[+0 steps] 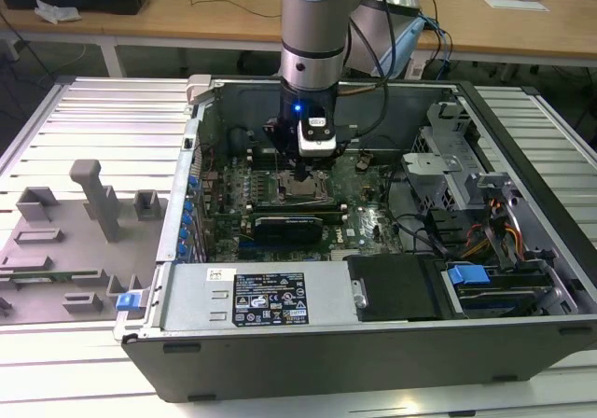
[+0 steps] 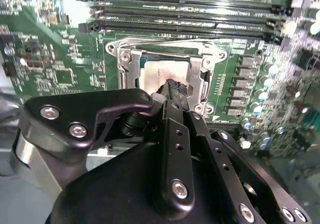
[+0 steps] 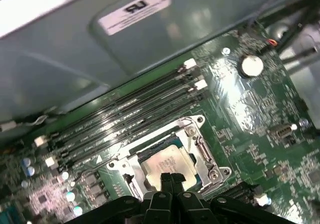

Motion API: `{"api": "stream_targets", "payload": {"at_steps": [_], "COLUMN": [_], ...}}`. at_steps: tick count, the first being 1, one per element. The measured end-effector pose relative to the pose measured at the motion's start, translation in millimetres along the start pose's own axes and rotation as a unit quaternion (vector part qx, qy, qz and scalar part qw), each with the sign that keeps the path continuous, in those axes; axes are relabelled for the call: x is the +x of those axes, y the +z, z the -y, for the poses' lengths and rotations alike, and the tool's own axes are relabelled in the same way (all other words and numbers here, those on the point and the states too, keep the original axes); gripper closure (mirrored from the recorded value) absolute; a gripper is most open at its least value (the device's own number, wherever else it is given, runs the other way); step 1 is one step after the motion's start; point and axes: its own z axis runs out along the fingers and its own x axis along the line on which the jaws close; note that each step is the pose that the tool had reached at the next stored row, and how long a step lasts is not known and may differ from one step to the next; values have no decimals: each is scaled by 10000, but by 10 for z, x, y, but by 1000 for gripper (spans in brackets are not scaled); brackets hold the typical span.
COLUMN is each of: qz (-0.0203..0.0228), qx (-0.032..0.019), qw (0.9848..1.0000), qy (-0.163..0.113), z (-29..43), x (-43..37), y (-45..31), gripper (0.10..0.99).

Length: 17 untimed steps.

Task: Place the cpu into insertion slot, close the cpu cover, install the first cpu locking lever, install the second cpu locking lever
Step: 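Close the cpu cover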

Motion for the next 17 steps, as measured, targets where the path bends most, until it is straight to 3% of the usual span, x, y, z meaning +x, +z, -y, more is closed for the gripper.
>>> {"api": "stream_targets", "payload": {"at_steps": [5, 10, 13, 16, 17], "qz": [-9, -17, -25, -30, -33], "qx": [5, 10, 13, 14, 15], "qw": [9988, 9950, 9897, 9854, 9828], "qy": [-499, -996, -1429, -1703, -1848], "z": [0, 0, 0, 0, 0], "x": [0, 0, 0, 0, 0], "y": [1, 6, 11, 14, 16], "gripper": [980, 980, 980, 980, 980]}}
